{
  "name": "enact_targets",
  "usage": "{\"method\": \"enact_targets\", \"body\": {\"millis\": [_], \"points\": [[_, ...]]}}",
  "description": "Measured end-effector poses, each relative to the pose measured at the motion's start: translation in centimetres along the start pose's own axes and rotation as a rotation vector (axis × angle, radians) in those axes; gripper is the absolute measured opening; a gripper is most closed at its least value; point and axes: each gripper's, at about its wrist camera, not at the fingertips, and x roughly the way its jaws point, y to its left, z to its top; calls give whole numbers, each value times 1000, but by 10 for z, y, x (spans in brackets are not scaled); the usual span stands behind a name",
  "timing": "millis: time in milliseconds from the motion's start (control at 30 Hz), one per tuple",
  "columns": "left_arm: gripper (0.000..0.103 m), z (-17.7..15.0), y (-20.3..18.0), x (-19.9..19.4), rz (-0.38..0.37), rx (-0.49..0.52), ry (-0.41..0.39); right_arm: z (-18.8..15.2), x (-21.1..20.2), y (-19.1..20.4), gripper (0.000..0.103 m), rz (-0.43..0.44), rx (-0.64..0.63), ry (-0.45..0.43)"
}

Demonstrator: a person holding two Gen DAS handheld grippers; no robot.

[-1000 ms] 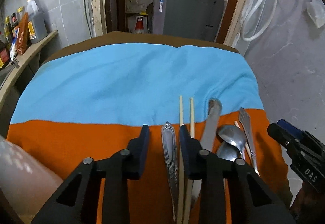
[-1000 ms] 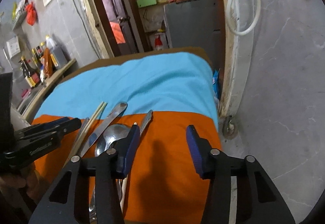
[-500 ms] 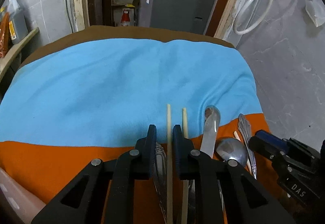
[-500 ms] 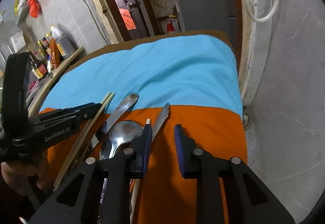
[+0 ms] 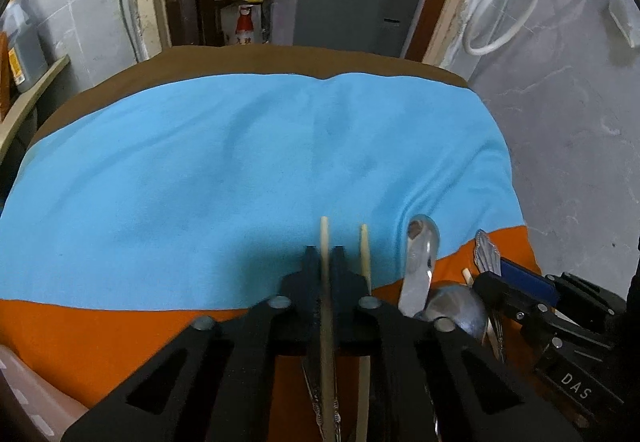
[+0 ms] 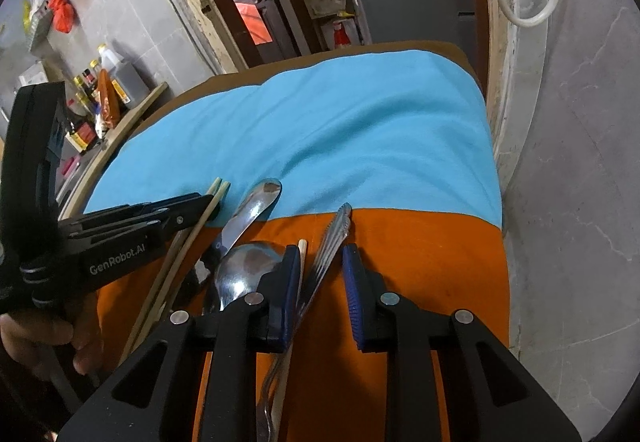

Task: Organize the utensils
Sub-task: 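Grasp a chopstick with the left tool while the right tool grasps a fork, then lift the chopstick and fork and carry them over the white holder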

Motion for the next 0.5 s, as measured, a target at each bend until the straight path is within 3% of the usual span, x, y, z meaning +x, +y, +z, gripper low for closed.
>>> {"method": "enact_targets", "body": {"millis": [200,333,500], "points": [[2,-6,10,-13,-51,-86,-48,6,3,7,17,-46,26,28],[2,-10,14,-30,-67,-115,-97,9,5,4,8,-21,84,38],[2,-17,15,-47,-68,-135,-133,7,2,17,3,-44,35,11]]}}
